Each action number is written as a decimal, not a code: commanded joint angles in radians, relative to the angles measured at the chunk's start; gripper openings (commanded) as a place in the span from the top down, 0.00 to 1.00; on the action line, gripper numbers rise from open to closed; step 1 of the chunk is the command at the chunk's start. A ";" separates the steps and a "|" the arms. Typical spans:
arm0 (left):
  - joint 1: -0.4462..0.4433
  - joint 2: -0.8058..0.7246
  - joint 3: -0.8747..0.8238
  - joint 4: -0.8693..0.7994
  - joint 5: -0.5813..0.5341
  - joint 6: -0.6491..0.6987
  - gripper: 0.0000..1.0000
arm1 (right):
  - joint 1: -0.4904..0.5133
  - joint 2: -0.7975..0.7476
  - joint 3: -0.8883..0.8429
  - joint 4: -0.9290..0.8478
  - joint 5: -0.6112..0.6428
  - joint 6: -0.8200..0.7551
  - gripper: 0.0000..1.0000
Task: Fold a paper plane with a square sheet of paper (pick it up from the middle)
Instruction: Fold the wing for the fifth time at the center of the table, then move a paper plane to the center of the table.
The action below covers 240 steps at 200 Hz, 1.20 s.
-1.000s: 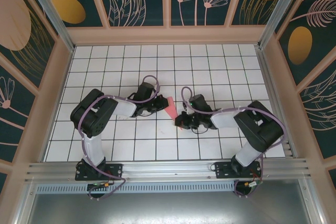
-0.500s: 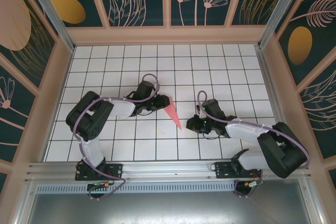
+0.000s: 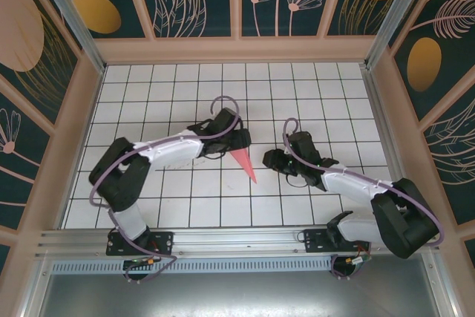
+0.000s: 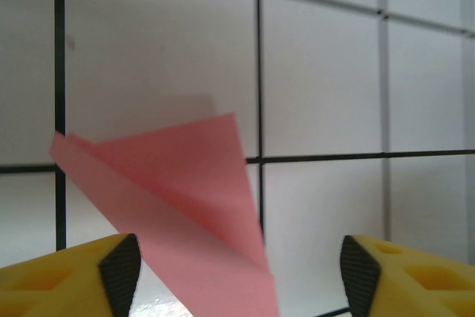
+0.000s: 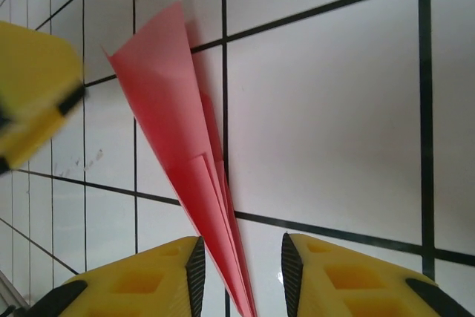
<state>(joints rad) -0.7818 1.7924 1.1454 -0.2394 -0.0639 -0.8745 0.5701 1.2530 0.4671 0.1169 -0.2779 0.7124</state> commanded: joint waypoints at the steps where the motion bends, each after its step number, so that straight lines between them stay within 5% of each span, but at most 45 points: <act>1: -0.024 0.076 0.095 -0.188 -0.104 -0.017 0.24 | -0.006 0.018 0.030 0.052 0.016 -0.013 0.63; 49: -0.038 0.122 0.149 -0.287 -0.161 -0.017 0.30 | -0.006 0.039 0.011 0.107 -0.027 0.002 0.63; 116: -0.038 -0.030 -0.044 -0.174 -0.159 -0.033 0.64 | 0.024 0.184 0.068 0.202 -0.193 -0.034 0.61; 240: -0.039 -0.071 -0.117 -0.126 -0.159 -0.028 0.69 | 0.084 0.381 0.228 0.081 -0.115 -0.129 0.57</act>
<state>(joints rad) -0.8177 1.7489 1.0458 -0.3843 -0.2108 -0.9035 0.6476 1.6348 0.6739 0.2470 -0.4381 0.6247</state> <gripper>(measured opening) 0.318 0.427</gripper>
